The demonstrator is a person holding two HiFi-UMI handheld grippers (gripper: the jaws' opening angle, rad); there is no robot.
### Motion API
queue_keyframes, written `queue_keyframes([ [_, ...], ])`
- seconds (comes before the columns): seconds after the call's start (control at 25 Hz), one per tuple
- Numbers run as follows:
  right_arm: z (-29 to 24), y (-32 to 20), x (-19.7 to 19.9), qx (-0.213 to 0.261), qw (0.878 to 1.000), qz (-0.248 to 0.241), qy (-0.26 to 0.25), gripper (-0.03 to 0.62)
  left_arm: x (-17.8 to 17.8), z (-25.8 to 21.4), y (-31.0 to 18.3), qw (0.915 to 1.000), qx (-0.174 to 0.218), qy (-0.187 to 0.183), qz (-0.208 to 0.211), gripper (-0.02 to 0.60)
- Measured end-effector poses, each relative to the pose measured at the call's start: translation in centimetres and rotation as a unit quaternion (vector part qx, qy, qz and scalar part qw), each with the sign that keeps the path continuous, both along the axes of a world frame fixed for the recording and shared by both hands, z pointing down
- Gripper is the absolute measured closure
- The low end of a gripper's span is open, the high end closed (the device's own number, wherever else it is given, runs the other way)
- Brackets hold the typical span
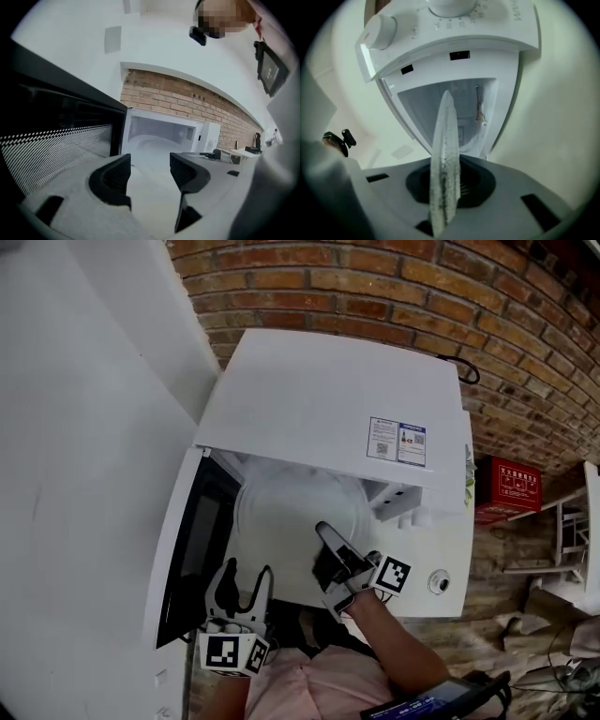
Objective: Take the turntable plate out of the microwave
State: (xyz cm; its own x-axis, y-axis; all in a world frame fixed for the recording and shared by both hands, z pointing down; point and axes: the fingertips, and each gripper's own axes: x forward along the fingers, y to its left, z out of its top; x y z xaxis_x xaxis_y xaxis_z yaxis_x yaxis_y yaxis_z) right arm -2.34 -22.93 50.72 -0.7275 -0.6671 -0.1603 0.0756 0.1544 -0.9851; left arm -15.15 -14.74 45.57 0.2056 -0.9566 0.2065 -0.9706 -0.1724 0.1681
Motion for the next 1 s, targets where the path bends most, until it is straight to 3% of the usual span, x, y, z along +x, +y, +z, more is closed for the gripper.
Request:
queue_keyframes([
  [0.12, -1.4, 1.8, 0.7, 0.008, 1.000, -0.009, -0.006, 0.564, -0.2, 0.3, 1.5, 0.9981, -0.007, 0.059, -0.013, 0.279],
  [0.32, -4.0, 4.5, 1.0, 0.028, 0.999, -0.028, -0.011, 0.564, 0.5, -1.1, 1.9, 0.9916, -0.008, 0.128, 0.011, 0.247],
  [0.72, -7.1, 9.5, -1.0, 0.059, 0.997, -0.036, 0.028, 0.563, 0.5, -3.4, 2.2, 0.9719, 0.004, 0.221, 0.081, 0.245],
  [0.8, -7.3, 10.5, -1.3, 0.062, 0.997, -0.032, 0.041, 0.563, 0.0, -3.1, 2.5, 0.9675, 0.001, 0.237, 0.088, 0.266],
  [0.92, -7.6, 11.7, -1.2, 0.062, 0.996, -0.022, 0.056, 0.563, -0.5, -2.6, 3.4, 0.9659, -0.002, 0.239, 0.100, 0.381],
  [1.0, -7.7, 12.4, -0.9, 0.063, 0.996, -0.013, 0.063, 0.563, -0.3, -2.6, 3.9, 0.9641, 0.001, 0.240, 0.113, 0.385],
])
